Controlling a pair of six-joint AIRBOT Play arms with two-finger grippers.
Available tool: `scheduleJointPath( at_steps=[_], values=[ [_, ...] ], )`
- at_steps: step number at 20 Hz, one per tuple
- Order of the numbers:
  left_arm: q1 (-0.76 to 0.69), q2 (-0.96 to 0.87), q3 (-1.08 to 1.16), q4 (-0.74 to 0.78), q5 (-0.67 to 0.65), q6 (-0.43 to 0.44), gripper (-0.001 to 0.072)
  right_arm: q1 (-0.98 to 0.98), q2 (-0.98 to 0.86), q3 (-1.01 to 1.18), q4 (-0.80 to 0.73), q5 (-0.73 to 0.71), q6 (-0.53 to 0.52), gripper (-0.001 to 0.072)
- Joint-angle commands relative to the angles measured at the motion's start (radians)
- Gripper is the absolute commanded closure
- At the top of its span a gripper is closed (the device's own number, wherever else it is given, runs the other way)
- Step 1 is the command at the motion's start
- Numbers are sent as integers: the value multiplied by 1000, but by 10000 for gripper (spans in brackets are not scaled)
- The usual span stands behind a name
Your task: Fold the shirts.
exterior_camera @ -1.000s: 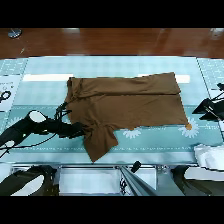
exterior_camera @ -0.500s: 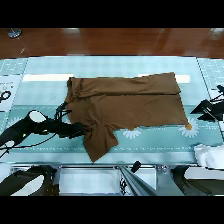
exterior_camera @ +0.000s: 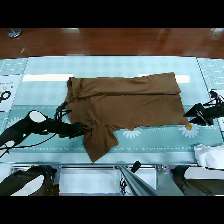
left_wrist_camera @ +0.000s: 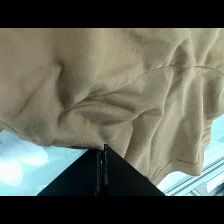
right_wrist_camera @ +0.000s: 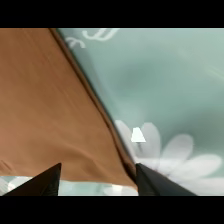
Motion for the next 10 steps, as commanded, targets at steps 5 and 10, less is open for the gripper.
scheduleJointPath(
  at_steps=[5, 10],
  values=[
    [0, 0, 0, 0, 26, -1, 680, 143, -2, -17, -62, -55, -10, 181],
    [5, 1, 10, 0, 32, 0, 680, 223, 10, -14, -122, -60, 19, 684]
  ],
)
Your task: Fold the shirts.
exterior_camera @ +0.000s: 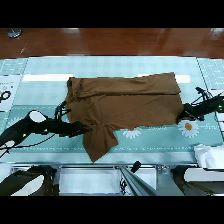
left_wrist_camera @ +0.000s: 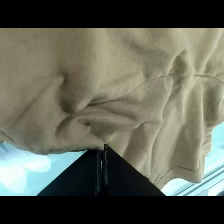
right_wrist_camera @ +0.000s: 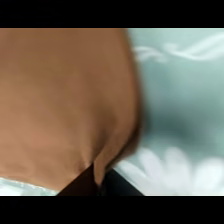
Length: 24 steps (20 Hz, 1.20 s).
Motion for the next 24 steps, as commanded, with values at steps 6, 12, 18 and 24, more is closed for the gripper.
scheduleJointPath(
  at_steps=[6, 12, 18, 24],
  values=[
    [87, 43, 240, 0, -12, 53, 680, 31, 102, 97, 95, -90, 17, 685],
    [141, -42, 468, 0, 97, 53, 680, 103, 81, 274, 255, -295, 18, 686],
    [146, -294, 677, -24, 106, 53, 680, 206, -80, 536, 229, -401, 127, 686],
    [155, -481, 893, -27, 100, 39, 680, 212, -222, 629, 222, -406, 169, 685]
  ],
)
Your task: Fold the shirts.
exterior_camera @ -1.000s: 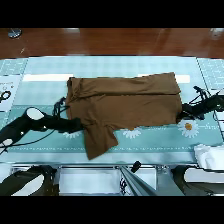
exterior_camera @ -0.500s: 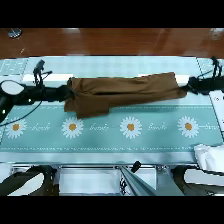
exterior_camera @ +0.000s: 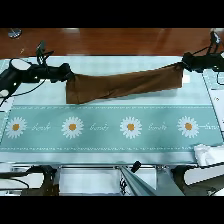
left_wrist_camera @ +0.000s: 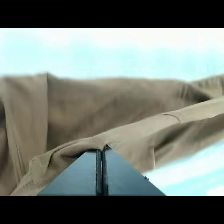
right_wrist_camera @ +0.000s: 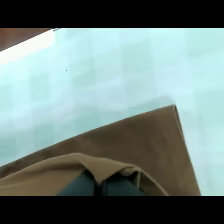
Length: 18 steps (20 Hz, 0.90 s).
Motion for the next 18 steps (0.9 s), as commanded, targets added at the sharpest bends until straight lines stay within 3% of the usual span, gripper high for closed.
scheduleJointPath(
  at_steps=[1, 10, 12, 13, 14, 15, 16, 18],
  values=[
    [3, -112, 112, -4, -18, -20, 680, 11, -75, 39, -6, -15, 29, 685],
    [8, -215, 148, -3, -32, -19, 677, 11, -149, 39, -28, 2, 30, 685],
    [8, -221, 148, -3, -66, -19, 585, 11, -148, 39, -85, 27, 29, 684],
    [9, -221, 148, -3, -80, -19, 471, 11, -148, 39, -118, 41, 30, 670],
    [12, -221, 148, -3, -99, -19, 367, 11, -148, 39, -153, 51, 30, 579],
    [17, -221, 148, -3, -126, -19, 316, 10, -148, 39, -185, 62, 30, 452],
    [24, -221, 148, -3, -156, -19, 314, 8, -147, 39, -206, 70, 30, 327],
    [45, -220, 148, -3, -229, -19, 314, 2, -135, 39, -263, 72, 59, 218]
  ],
)
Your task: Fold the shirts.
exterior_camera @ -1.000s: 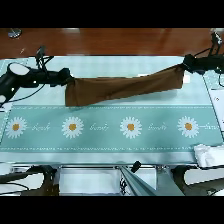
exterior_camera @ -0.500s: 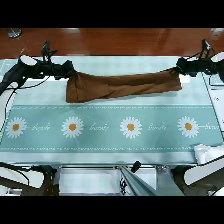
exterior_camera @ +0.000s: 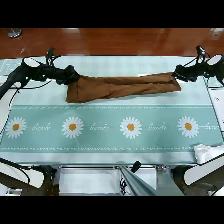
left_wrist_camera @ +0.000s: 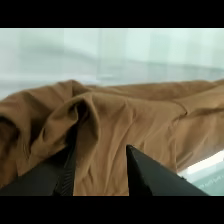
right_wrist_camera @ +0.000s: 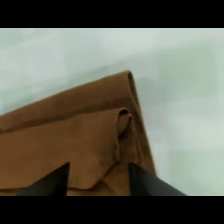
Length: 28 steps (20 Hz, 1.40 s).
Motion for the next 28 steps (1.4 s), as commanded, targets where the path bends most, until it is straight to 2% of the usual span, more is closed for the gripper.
scheduleJointPath(
  at_steps=[1, 3, 5, 10, 13, 16, 17, 18, 19, 20, 21, 22, 24, 25, 28],
  values=[
    [29, 0, 1, 0, -130, 1, 315, -13, 16, 1, -126, 14, 67, 177],
    [44, 3, 1, 0, -182, 1, 315, -37, 22, 1, -102, 20, 86, 155],
    [46, 3, 1, 0, -222, 1, 316, -72, 13, 1, 3, 45, 69, 99],
    [30, 16, 1, -1, -243, 5, 321, -132, -66, 1, 268, 150, -3, 98],
    [24, 58, 1, -1, -199, 24, 321, -122, -120, 1, 332, 139, 6, 98],
    [25, 108, 1, -1, -161, 84, 321, -88, -157, 1, 402, 73, 14, 102],
    [25, 119, 1, -1, -155, 98, 321, -73, -162, 1, 421, 45, 16, 123],
    [25, 129, 1, -1, -151, 107, 322, -55, -162, 1, 426, 20, 21, 209],
    [25, 135, 1, -1, -148, 106, 323, -40, -159, 1, 435, 10, 20, 435],
    [25, 139, 1, -1, -148, 106, 333, -33, -154, 1, 442, 10, 20, 632],
    [24, 143, 1, -1, -149, 106, 350, -29, -142, 1, 443, 17, 15, 684],
    [23, 148, 1, -1, -149, 106, 373, -29, -122, 1, 440, 29, -5, 685],
    [16, 168, 1, -22, -147, 106, 616, -34, -52, 1, 435, 62, -46, 685],
    [5, 182, 1, -42, -134, 105, 681, -34, -9, 1, 430, 83, -61, 685],
    [-68, 233, 1, -118, -17, 105, 681, -26, 146, 1, 415, 167, -76, 686]
  ],
)
